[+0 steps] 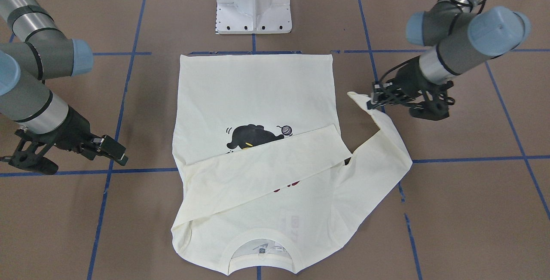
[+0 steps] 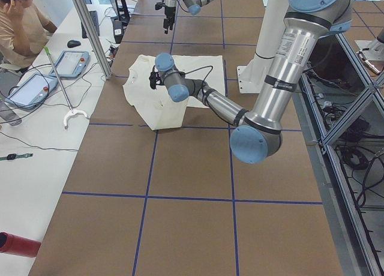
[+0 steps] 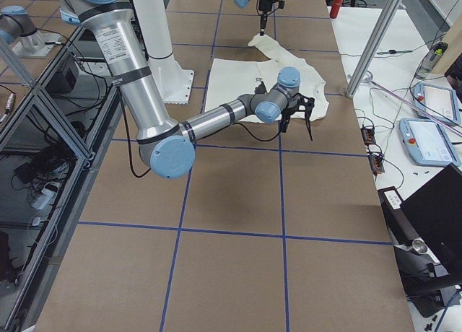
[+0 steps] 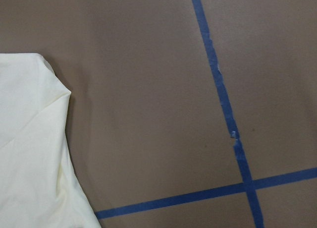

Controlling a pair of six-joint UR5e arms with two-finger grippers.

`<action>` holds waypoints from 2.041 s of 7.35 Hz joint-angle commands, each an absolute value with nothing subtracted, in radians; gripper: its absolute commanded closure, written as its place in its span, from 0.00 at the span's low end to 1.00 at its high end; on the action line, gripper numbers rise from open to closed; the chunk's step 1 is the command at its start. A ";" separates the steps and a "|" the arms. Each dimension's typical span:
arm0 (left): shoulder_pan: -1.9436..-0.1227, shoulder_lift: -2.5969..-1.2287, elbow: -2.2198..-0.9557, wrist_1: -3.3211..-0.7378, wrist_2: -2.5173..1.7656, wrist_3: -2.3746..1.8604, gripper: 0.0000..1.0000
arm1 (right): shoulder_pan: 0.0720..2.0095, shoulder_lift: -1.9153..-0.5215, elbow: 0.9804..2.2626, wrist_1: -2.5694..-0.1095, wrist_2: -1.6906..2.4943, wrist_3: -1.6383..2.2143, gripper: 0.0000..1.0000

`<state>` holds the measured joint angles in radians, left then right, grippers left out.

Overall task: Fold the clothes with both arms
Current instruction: 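Grasp the sleeve cuff nearest the left gripper, then fold the grasped sleeve across the shirt front with the left gripper, then release the sleeve and withdraw the left gripper while right gripper moves to hem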

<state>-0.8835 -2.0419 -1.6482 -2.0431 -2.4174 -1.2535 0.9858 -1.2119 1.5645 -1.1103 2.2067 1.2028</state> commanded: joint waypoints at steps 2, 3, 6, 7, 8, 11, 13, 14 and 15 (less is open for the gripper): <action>-0.772 -2.442 -1.446 -2.036 -2.289 -1.572 1.00 | 1.029 -1.304 1.583 -1.069 2.216 1.085 0.00; -0.697 -2.576 -1.270 -2.069 -2.201 -1.598 1.00 | 1.035 -1.305 1.591 -1.068 2.223 1.086 0.00; -0.558 -2.632 -1.077 -2.333 -1.994 -1.697 1.00 | 1.032 -1.298 1.585 -1.068 2.223 1.088 0.00; -0.546 -2.672 -1.056 -2.333 -1.991 -1.739 1.00 | 1.034 -1.296 1.583 -1.068 2.226 1.092 0.00; -0.539 -2.696 -1.025 -2.336 -1.961 -1.749 0.74 | 1.032 -1.298 1.582 -1.068 2.224 1.092 0.00; -0.554 -2.648 -1.048 -2.399 -1.936 -1.743 0.41 | 1.028 -1.295 1.577 -1.023 2.223 1.101 0.00; -0.627 -2.408 -1.302 -2.385 -1.947 -1.671 0.42 | 0.949 -1.283 1.623 -1.013 2.191 1.287 0.00; -0.650 -2.305 -1.410 -2.360 -1.977 -1.579 0.42 | 0.849 -1.293 1.714 -1.006 2.061 1.448 0.00; -0.688 -2.230 -1.504 -2.324 -2.002 -1.541 0.42 | 0.722 -1.305 1.774 -1.011 1.920 1.565 0.00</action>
<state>-0.6468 -2.3419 -1.3751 -2.3603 -1.9725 -1.6078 0.8601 -1.2937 1.6937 -1.0109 2.0743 1.4021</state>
